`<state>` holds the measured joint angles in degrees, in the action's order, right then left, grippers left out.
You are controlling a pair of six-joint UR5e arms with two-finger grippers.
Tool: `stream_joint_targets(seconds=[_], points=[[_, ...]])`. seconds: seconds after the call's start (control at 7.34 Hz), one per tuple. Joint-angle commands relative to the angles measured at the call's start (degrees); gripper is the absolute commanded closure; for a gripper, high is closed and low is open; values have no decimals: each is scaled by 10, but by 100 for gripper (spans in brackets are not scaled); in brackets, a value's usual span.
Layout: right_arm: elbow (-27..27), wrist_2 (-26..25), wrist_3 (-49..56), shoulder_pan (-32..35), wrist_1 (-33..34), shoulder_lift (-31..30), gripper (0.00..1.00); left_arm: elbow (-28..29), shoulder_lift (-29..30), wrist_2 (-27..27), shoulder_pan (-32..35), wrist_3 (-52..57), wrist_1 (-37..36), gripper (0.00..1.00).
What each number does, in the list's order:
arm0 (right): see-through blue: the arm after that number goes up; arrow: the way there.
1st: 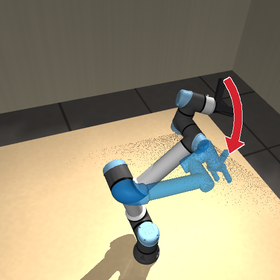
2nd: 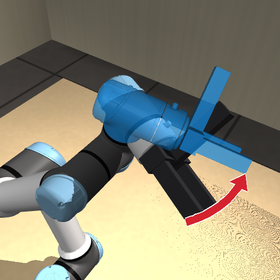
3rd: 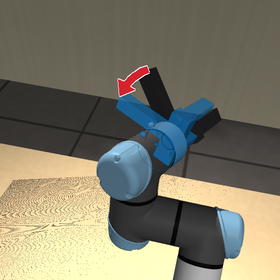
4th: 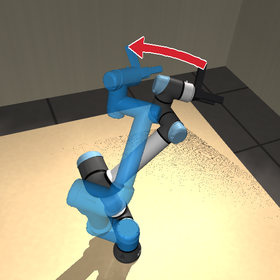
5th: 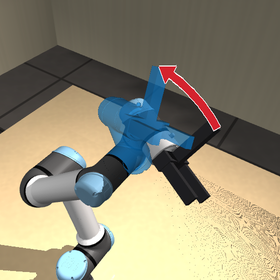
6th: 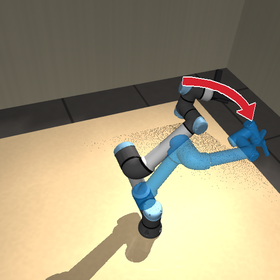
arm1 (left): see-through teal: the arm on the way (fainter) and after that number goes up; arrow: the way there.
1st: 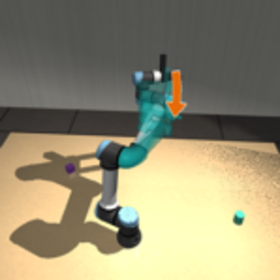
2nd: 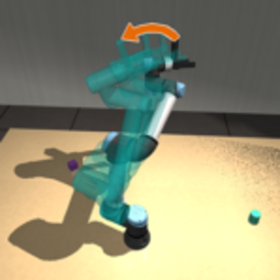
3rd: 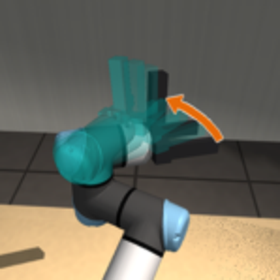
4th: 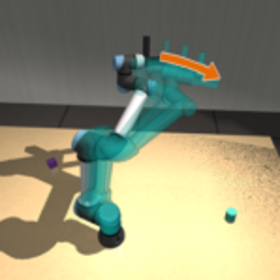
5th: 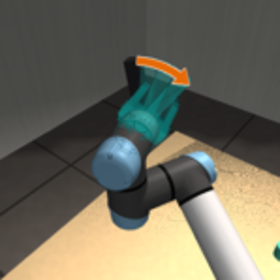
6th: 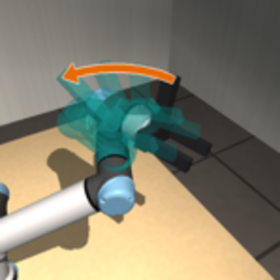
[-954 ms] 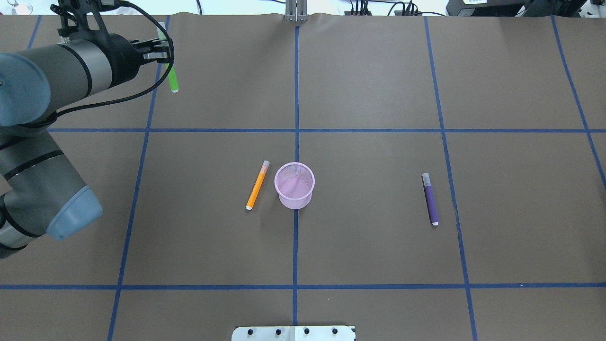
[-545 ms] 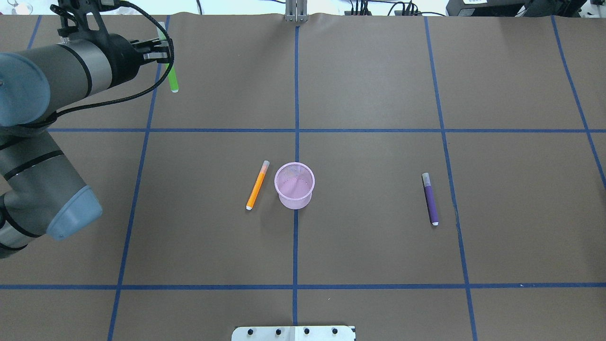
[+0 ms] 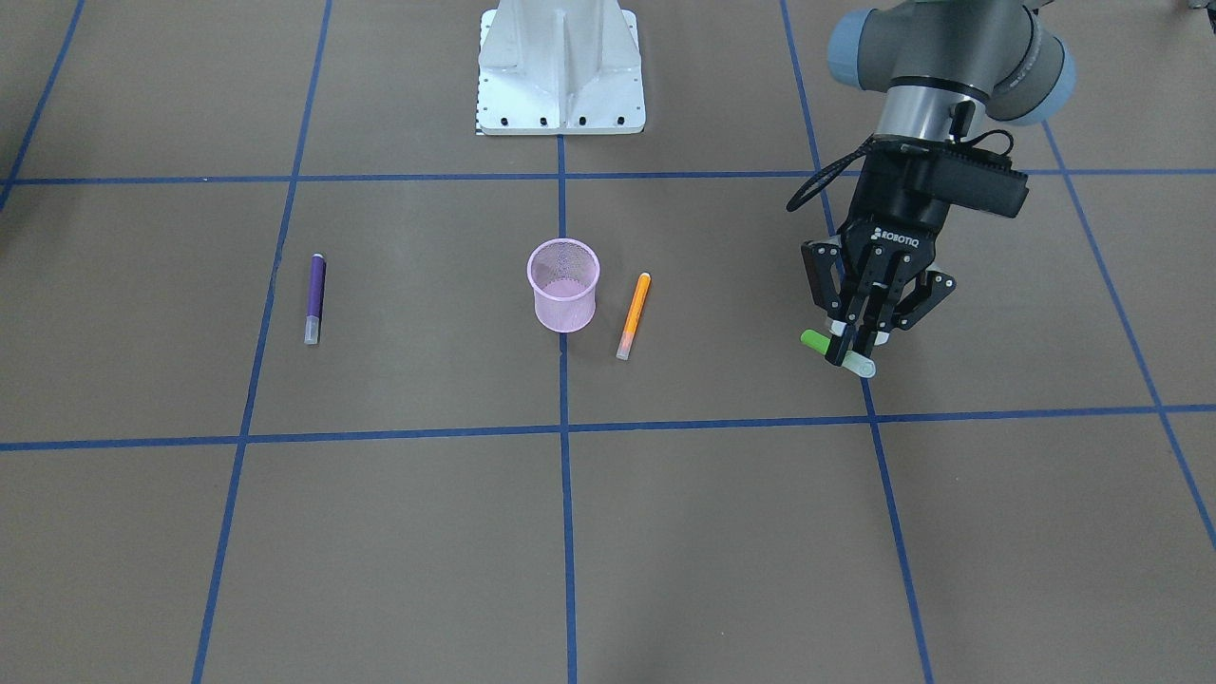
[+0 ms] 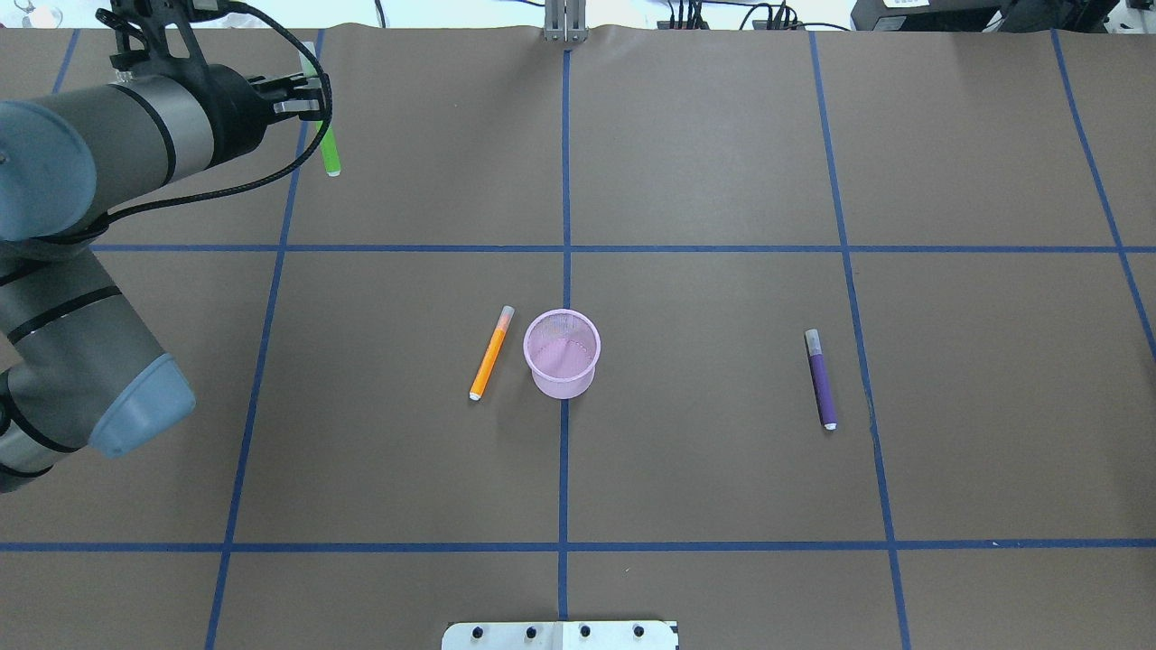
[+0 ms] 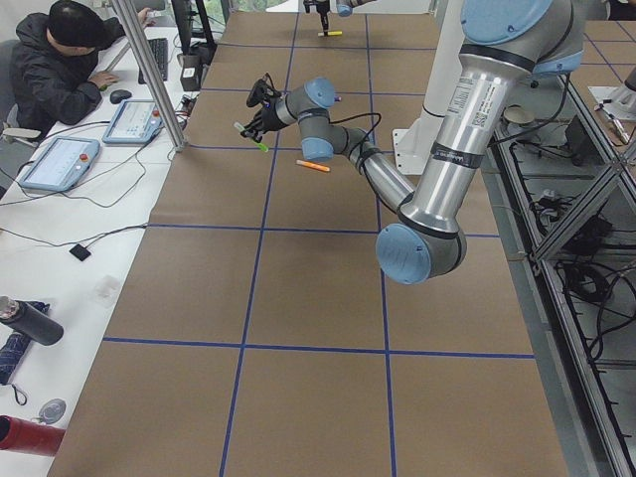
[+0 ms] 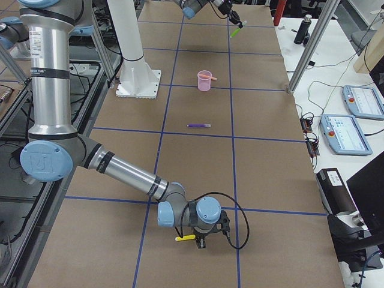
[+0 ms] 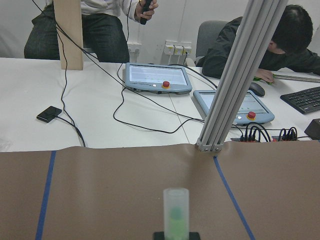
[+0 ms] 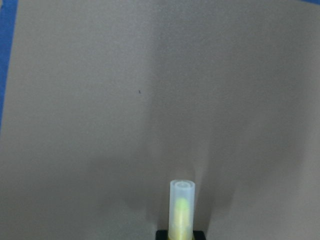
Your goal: Collect pens into pen holder
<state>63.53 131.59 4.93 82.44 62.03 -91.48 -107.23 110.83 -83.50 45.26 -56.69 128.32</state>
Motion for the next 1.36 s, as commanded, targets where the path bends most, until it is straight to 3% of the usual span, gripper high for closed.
stream_joint_targets(seconds=[0.0, 0.41, 0.68, 0.82, 1.09, 1.23], points=[[8, 5, -5, 0, 0, 3, 100, 0, 0, 1, -4, 0, 0, 100], [62, 12, -24, 16, -2, 2, 100, -11, 12, 89, -68, -28, 4, 100], [113, 63, -86, 43, -3, 3, 100, -13, 31, 204, -158, -61, 13, 100], [146, 65, -124, 46, -4, 2, 100, -11, 37, 266, -209, -68, 18, 100], [153, 61, -140, 46, -4, 12, 100, -4, 76, 362, -293, -83, 18, 100], [153, 63, -150, 46, -3, 18, 100, 4, 83, 371, -306, -83, 14, 100]])
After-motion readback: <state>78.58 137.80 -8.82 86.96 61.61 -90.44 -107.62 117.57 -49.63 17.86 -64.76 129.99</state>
